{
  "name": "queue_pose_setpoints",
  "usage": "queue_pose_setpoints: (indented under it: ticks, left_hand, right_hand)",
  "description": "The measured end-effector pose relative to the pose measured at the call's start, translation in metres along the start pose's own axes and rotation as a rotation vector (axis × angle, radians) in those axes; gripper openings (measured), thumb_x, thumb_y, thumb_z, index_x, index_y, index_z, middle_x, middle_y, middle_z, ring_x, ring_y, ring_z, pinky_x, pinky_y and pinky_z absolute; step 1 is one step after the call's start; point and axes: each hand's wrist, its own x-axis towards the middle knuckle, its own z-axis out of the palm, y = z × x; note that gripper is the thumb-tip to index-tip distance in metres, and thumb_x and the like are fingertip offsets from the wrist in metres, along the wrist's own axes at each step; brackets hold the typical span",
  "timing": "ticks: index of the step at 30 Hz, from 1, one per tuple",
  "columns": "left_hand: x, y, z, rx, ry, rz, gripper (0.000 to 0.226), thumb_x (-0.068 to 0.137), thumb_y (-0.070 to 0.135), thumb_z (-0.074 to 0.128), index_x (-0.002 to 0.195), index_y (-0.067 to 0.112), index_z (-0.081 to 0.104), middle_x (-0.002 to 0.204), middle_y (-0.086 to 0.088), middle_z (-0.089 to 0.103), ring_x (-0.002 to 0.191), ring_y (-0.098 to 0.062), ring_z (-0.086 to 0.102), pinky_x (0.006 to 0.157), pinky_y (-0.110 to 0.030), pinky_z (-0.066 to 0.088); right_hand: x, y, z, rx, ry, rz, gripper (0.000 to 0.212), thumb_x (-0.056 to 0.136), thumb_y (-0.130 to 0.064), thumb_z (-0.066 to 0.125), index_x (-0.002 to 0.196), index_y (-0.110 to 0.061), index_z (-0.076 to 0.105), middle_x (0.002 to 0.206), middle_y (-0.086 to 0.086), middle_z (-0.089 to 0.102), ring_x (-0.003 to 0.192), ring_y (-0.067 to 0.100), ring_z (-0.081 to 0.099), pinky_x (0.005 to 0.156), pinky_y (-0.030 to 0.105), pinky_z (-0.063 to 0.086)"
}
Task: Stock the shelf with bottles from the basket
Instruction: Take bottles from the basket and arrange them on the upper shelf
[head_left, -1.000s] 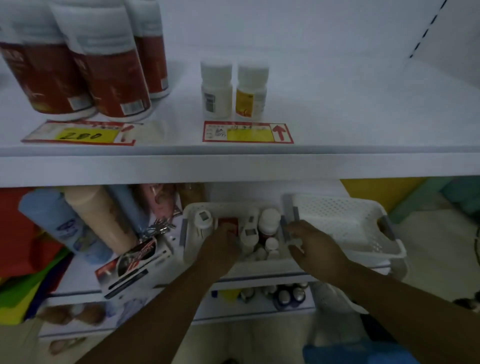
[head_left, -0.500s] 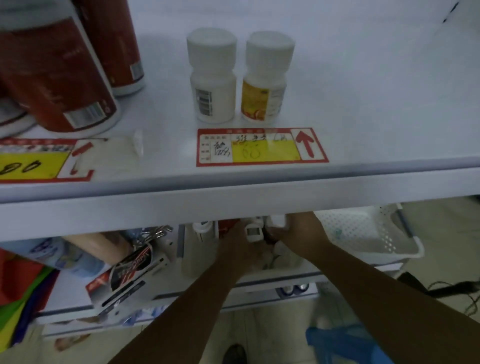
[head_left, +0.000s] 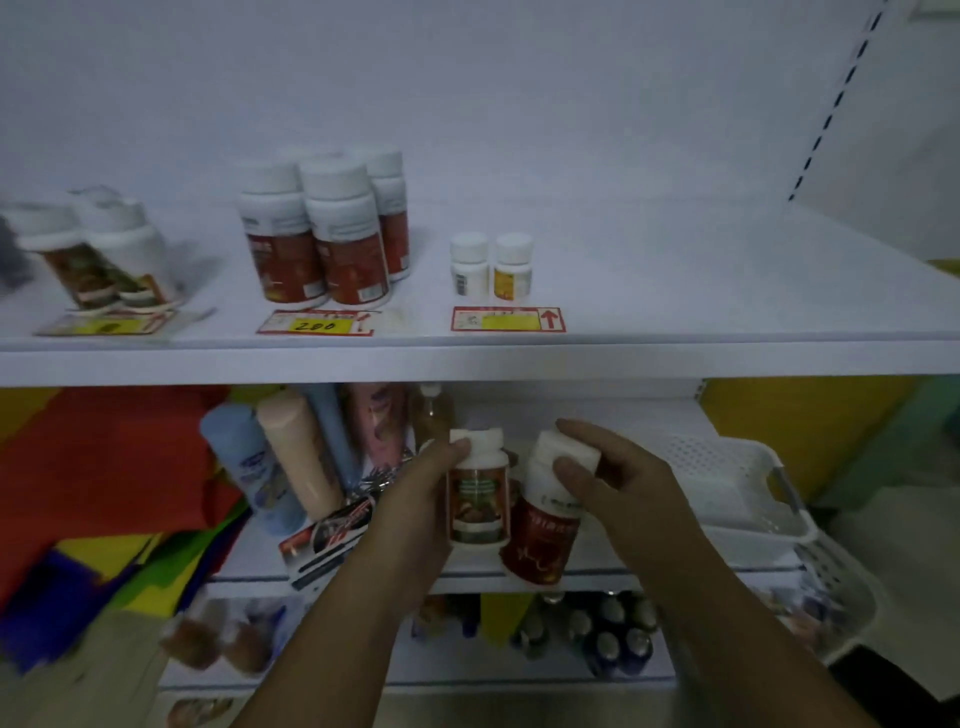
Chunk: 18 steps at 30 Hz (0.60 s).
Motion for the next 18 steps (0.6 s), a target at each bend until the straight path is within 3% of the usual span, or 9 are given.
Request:
queue_pose_setpoints:
  ticks: [2, 4, 6, 10, 14, 18]
  left_hand:
    - [-0.022, 0.012, 0.003, 0.019, 0.013, 0.04, 0.048, 0.069, 0.028, 0.059, 0.11, 0.005, 0.062, 0.09, -0.014, 0.074, 0.08, -0.025, 0.07, 0.075, -0.038, 0.057]
    - [-0.044, 0.024, 0.004, 0.032, 0.032, 0.089, 0.046, 0.068, 0.031, 0.06, 0.107, 0.007, 0.063, 0.086, -0.013, 0.075, 0.076, -0.024, 0.072, 0.07, -0.035, 0.059]
    - [-0.062, 0.035, 0.005, 0.06, 0.062, 0.13, 0.05, 0.066, 0.033, 0.062, 0.108, 0.006, 0.064, 0.086, -0.012, 0.075, 0.076, -0.024, 0.071, 0.071, -0.036, 0.059]
    - [-0.084, 0.051, 0.007, 0.09, 0.07, 0.142, 0.064, 0.059, 0.035, 0.07, 0.114, 0.004, 0.063, 0.103, -0.02, 0.071, 0.092, -0.033, 0.066, 0.092, -0.05, 0.049]
    - [-0.08, 0.072, 0.003, 0.073, 0.024, 0.179, 0.054, 0.045, 0.032, 0.076, 0.095, 0.012, 0.073, 0.091, -0.016, 0.075, 0.08, -0.031, 0.072, 0.077, -0.042, 0.056]
    - [-0.066, 0.112, -0.009, 0.124, -0.068, 0.249, 0.05, 0.045, 0.026, 0.082, 0.094, 0.017, 0.074, 0.099, -0.016, 0.074, 0.095, -0.035, 0.069, 0.087, -0.049, 0.054]
  right_hand:
    - [-0.011, -0.02, 0.008, 0.029, -0.008, -0.017, 0.024, 0.067, -0.04, 0.066, 0.091, -0.044, 0.065, 0.098, -0.018, 0.066, 0.084, -0.008, 0.064, 0.06, 0.009, 0.051]
    - [-0.02, -0.035, 0.018, 0.033, -0.025, -0.034, 0.036, 0.057, -0.051, 0.064, 0.092, -0.043, 0.066, 0.098, -0.015, 0.069, 0.087, -0.002, 0.066, 0.061, 0.014, 0.053]
    - [-0.027, -0.049, 0.029, 0.053, -0.05, -0.048, 0.037, 0.055, -0.051, 0.064, 0.09, -0.041, 0.066, 0.09, -0.015, 0.072, 0.085, -0.001, 0.066, 0.06, 0.013, 0.053]
    - [-0.033, -0.071, 0.042, 0.108, -0.068, -0.072, 0.035, 0.053, -0.045, 0.064, 0.086, -0.036, 0.067, 0.084, -0.023, 0.072, 0.079, -0.004, 0.067, 0.054, 0.009, 0.05]
    - [-0.025, -0.098, 0.055, 0.039, -0.042, -0.143, 0.034, 0.054, -0.047, 0.06, 0.085, -0.037, 0.067, 0.085, -0.019, 0.073, 0.079, -0.011, 0.063, 0.053, 0.005, 0.048]
    - [-0.004, -0.129, 0.08, -0.076, -0.007, -0.249, 0.039, 0.05, -0.058, 0.057, 0.083, -0.043, 0.07, 0.092, -0.014, 0.071, 0.086, -0.003, 0.065, 0.062, 0.015, 0.053]
